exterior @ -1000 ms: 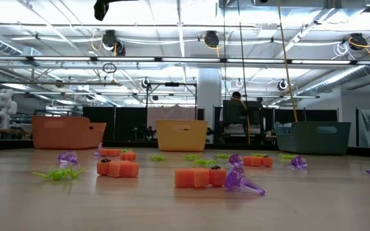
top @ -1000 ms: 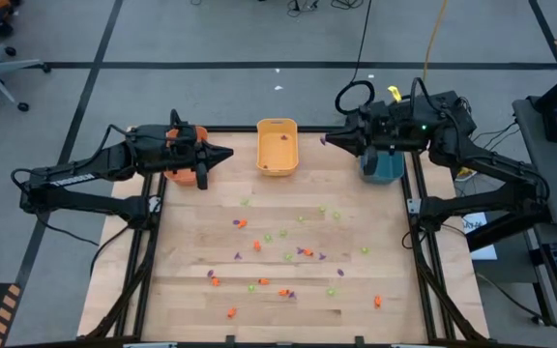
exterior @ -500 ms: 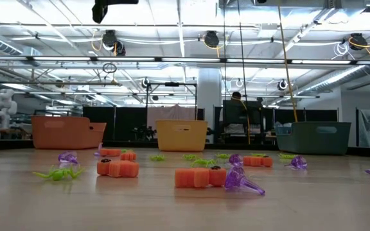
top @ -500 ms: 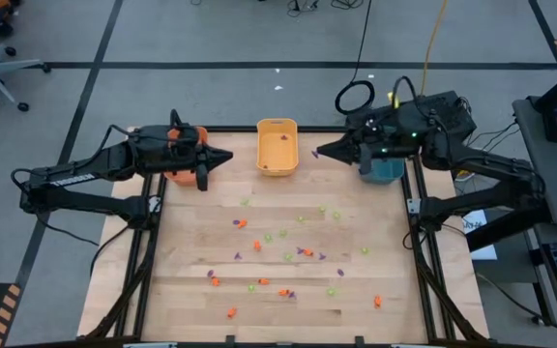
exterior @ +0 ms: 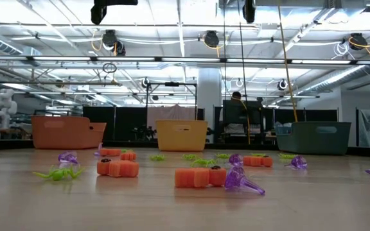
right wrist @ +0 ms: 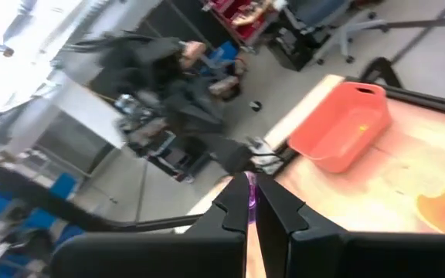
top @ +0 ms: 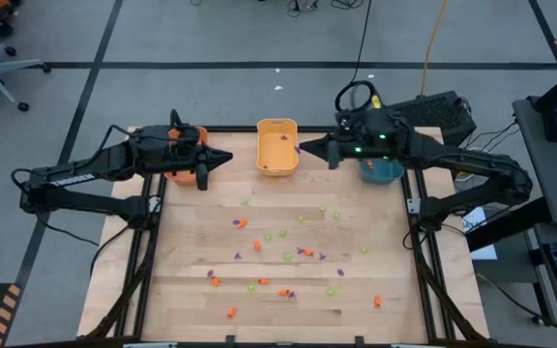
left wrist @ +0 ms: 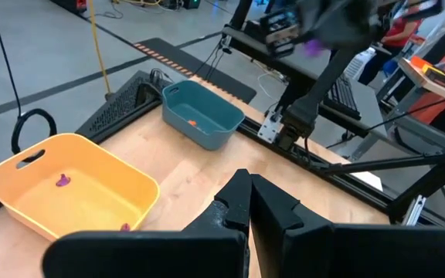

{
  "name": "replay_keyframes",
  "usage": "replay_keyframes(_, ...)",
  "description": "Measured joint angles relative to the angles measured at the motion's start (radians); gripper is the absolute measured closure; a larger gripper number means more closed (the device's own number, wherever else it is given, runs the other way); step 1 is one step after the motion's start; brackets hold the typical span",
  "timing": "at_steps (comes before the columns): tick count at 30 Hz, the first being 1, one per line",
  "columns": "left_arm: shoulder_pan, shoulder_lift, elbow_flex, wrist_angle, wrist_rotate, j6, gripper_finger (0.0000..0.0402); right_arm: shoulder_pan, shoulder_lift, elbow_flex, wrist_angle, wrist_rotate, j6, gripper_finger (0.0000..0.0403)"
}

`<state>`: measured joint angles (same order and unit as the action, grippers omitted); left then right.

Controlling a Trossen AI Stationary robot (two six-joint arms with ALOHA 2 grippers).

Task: Sort Halloween decoration
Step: Put the purple witch hat toy into the yellow bin

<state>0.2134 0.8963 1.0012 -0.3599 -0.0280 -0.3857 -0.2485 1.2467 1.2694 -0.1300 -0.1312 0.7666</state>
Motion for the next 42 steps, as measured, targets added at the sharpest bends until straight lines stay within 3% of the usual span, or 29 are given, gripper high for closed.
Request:
replay_keyframes(8, 0.000, 0.000, 0.000, -0.001, 0.000, 0.001, 0.0391, -0.058, 0.168, 0.094, -0.021, -0.083, -0.078, 0.0403)
replay_keyframes(21, 0.000, 0.000, 0.000, -0.002, -0.080, 0.007, 0.0391, -0.252, 0.549, 0.432, -0.332, -0.187, -0.288, 0.0403)
replay_keyframes(33, 0.000, 0.000, 0.000, -0.012, -0.093, 0.006, 0.0391, -0.342, 0.784, 0.488, -0.351, -0.181, -0.451, 0.0403)
replay_keyframes(42, 0.001, 0.000, 0.000, -0.076, -0.122, 0.007, 0.0391, -0.333, 0.850, 0.488, -0.475, -0.056, -0.605, 0.0403)
